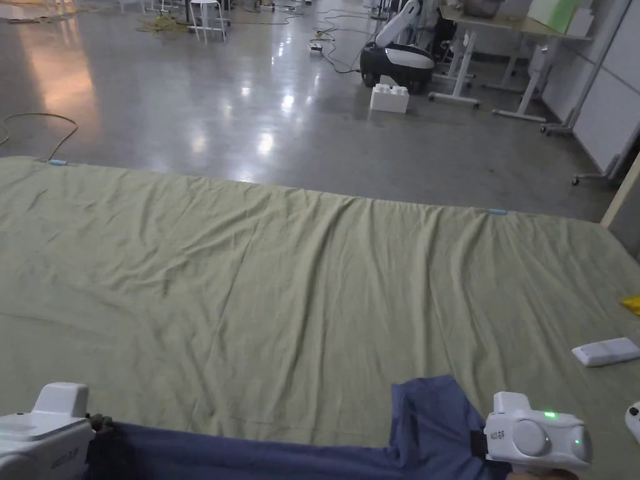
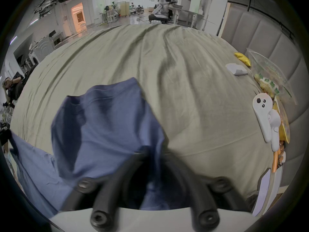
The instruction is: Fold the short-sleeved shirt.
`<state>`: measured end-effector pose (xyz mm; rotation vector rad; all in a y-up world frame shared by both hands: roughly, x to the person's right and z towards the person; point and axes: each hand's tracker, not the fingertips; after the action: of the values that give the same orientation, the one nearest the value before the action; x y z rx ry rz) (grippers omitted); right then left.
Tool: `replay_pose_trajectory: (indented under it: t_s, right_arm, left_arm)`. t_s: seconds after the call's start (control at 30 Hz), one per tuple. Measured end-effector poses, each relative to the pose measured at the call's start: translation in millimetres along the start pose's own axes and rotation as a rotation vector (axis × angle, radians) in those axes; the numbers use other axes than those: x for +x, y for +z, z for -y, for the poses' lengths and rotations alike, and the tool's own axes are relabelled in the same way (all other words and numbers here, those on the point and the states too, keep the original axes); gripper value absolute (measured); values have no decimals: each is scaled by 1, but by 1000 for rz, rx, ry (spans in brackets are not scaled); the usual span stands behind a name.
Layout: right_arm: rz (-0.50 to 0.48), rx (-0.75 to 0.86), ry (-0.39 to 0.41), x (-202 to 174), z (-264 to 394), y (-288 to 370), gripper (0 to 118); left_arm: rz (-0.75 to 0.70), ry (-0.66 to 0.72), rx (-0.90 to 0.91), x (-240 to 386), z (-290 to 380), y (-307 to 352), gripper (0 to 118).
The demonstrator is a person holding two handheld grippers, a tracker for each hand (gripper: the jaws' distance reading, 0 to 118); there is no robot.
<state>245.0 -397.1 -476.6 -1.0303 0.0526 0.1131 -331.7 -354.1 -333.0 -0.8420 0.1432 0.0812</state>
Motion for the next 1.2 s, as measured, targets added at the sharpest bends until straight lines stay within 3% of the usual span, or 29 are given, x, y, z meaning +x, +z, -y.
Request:
replay_pose_trajectory:
  t_s: [0.03, 0.13, 0.33, 0.67, 0.97, 1.2]
  right_arm:
    - [-41, -2, 10, -4, -1, 2, 2]
    - [19, 6, 67, -11, 4, 15, 2]
    - [-14, 112, 19, 2, 10, 81, 2]
    - [-25, 188, 68, 16, 70, 186, 2]
    - [-7, 145, 90, 10, 148, 236, 2]
    - [28, 31, 126, 4, 197, 228, 2]
  left_arm:
    - [1, 0, 4, 0, 0, 0, 6]
    - [6, 3, 6, -1, 0, 1, 6]
    - [48, -18, 41, -10, -2, 24, 6]
    - [118, -42, 104, -26, 23, 89, 6]
    - [160, -16, 93, -41, 75, 141, 6]
    - [165, -68, -34, -44, 120, 150, 6]
